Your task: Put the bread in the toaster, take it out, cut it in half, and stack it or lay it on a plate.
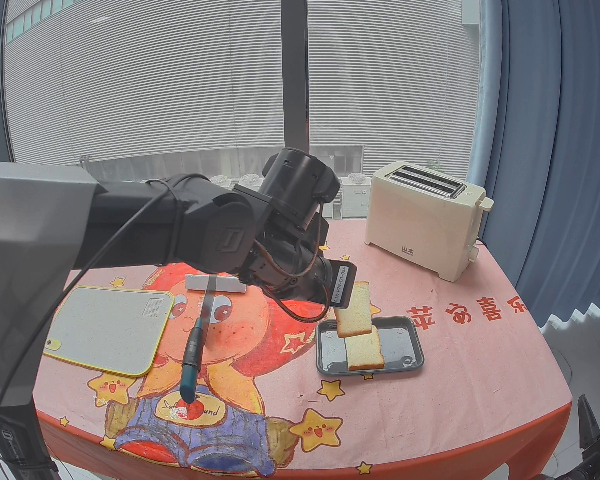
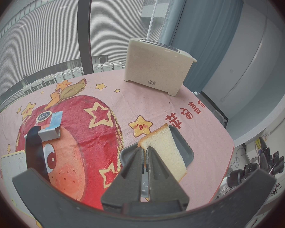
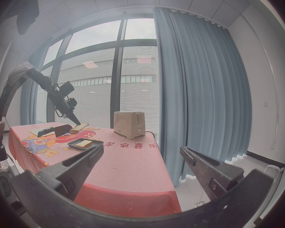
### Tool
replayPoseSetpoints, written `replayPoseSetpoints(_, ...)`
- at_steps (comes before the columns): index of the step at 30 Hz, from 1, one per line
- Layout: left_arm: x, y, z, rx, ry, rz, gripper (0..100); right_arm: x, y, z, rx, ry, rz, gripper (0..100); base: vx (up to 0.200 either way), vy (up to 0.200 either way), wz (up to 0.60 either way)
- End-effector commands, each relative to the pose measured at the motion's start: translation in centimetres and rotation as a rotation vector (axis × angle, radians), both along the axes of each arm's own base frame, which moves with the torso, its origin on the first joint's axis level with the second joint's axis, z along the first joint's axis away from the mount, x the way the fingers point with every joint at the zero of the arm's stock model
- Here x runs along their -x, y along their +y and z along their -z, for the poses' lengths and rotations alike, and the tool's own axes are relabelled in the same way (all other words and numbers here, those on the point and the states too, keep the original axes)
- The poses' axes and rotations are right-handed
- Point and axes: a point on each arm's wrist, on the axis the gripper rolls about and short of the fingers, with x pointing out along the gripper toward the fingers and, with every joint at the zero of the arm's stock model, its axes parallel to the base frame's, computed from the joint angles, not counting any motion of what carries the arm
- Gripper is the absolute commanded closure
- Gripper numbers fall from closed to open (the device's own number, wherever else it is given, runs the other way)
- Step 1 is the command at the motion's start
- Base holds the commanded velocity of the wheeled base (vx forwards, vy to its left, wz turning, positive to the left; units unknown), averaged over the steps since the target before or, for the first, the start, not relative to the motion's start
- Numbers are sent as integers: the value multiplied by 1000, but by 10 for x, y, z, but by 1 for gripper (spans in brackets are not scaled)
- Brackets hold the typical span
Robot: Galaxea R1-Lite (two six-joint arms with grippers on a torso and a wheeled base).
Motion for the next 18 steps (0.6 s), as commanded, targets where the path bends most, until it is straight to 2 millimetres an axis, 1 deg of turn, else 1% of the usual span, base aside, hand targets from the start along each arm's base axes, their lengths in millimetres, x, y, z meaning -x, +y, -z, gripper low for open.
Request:
replayPoseSetpoints(1,-9,-8,20,-27,28,-1,100,0,0,5,0,1,0,0,0,0,0)
replayPoseSetpoints(8,-14,-12,31,-39,44,-2,100,0,0,5,0,2,0,0,0,0,0)
replayPoseSetpoints(14,-13,-13,35,-46,52,1,100,0,0,5,0,1,0,0,0,0,0)
replayPoseSetpoints(15,-11,-16,36,-46,54,9,100,0,0,5,0,2,0,0,0,0,0)
replayPoseSetpoints(17,-11,-17,39,-52,59,9,100,0,0,5,0,1,0,0,0,0,0)
replayPoseSetpoints(18,-12,-19,45,-61,70,11,100,0,0,5,0,2,0,0,0,0,0)
